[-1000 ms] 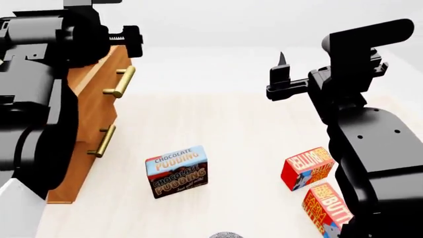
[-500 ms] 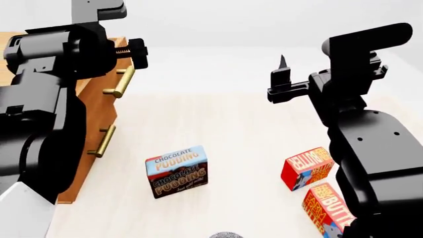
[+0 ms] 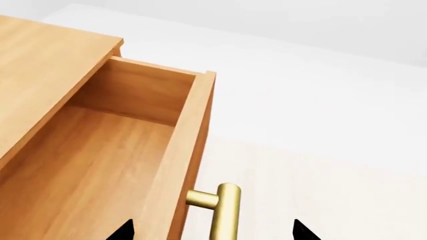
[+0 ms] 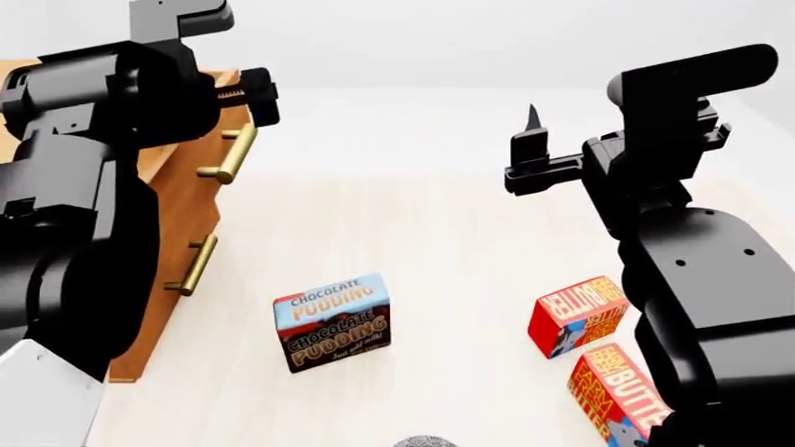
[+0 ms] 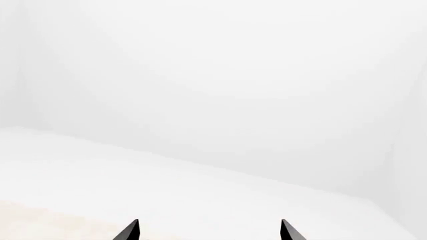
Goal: Put the bowl in the top drawer of the cabinet.
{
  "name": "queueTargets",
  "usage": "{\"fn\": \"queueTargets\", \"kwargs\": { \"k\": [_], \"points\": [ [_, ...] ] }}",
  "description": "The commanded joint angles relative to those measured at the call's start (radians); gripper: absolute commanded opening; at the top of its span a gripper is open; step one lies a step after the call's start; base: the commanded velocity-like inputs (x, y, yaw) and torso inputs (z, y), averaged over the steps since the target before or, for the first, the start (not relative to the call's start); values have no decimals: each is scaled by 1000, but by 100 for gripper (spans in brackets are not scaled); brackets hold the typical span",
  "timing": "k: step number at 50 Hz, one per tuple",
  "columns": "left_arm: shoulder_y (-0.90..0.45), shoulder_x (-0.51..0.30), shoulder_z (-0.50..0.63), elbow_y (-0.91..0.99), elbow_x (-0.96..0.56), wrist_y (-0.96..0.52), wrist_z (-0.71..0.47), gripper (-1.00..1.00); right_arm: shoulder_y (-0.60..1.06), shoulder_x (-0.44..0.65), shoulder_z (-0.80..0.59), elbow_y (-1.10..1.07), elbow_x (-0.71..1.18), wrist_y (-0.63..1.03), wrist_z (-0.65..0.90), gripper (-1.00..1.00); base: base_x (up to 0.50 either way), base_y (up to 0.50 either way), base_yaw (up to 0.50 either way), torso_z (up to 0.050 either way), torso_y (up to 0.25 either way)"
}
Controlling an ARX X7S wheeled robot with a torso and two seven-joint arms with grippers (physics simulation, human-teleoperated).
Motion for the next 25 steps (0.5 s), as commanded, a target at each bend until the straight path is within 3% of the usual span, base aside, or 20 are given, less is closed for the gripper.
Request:
{"fn": "queueTargets", "kwargs": {
  "k": [1, 25],
  "points": [
    [25, 11, -87, -20, -19, -18, 18, 100, -1, 6, 3, -5, 7, 3, 0, 100, 0, 0, 0, 0, 0],
    [62, 68, -124, -20, 4, -11, 14, 100, -10, 11, 15, -5, 20, -2, 3, 100, 0, 0, 0, 0, 0]
  ]
}}
